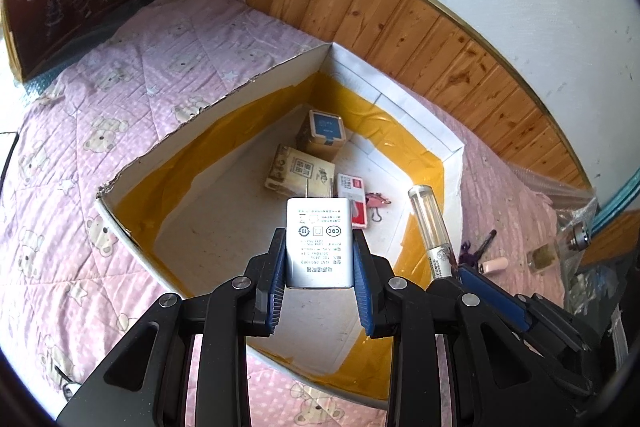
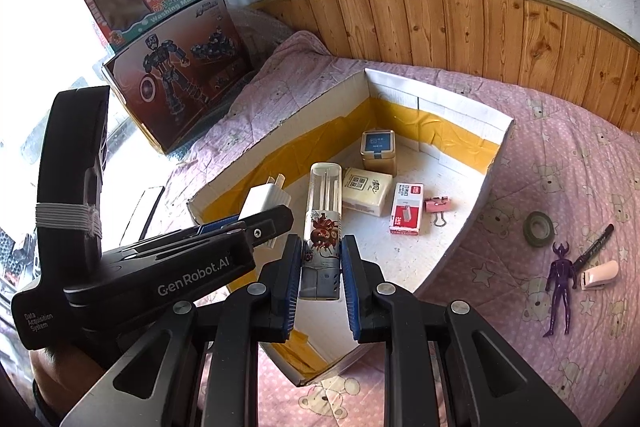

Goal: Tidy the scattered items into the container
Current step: 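Carry the charger plug and clear tube with both grippers over the white box, then open both grippers to drop the charger plug and tube into the box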

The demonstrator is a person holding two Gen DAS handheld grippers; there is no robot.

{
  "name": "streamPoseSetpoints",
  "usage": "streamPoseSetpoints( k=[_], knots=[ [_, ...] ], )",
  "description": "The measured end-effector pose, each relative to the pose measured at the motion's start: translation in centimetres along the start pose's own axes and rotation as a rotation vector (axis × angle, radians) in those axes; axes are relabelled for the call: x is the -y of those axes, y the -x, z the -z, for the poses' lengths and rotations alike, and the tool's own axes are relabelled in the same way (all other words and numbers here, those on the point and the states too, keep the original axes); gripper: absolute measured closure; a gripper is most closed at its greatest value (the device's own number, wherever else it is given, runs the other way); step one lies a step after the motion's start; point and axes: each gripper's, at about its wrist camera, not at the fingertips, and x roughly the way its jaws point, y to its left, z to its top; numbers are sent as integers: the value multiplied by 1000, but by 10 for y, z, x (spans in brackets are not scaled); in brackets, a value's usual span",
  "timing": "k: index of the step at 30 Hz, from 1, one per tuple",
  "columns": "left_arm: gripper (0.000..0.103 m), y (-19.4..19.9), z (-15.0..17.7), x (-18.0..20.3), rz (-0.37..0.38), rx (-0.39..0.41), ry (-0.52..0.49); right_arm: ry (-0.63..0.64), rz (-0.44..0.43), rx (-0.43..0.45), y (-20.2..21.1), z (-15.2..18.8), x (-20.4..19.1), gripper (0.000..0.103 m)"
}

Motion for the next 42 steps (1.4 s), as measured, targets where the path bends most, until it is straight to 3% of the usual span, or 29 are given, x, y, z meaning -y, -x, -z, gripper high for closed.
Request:
streamPoseSetpoints(
  k=[12,22,42],
  knots=[
    [72,-18,-2,-12,-58,-38,36,7,-2,-59,-22,3,-1,82],
    [72,-22,-5,-19,-42,-46,83,4,-2,-97,-31,7,3,82],
    [72,-24,-11,-20,-78,-37,63,2,-16,-150,-41,21,3,82]
  ],
)
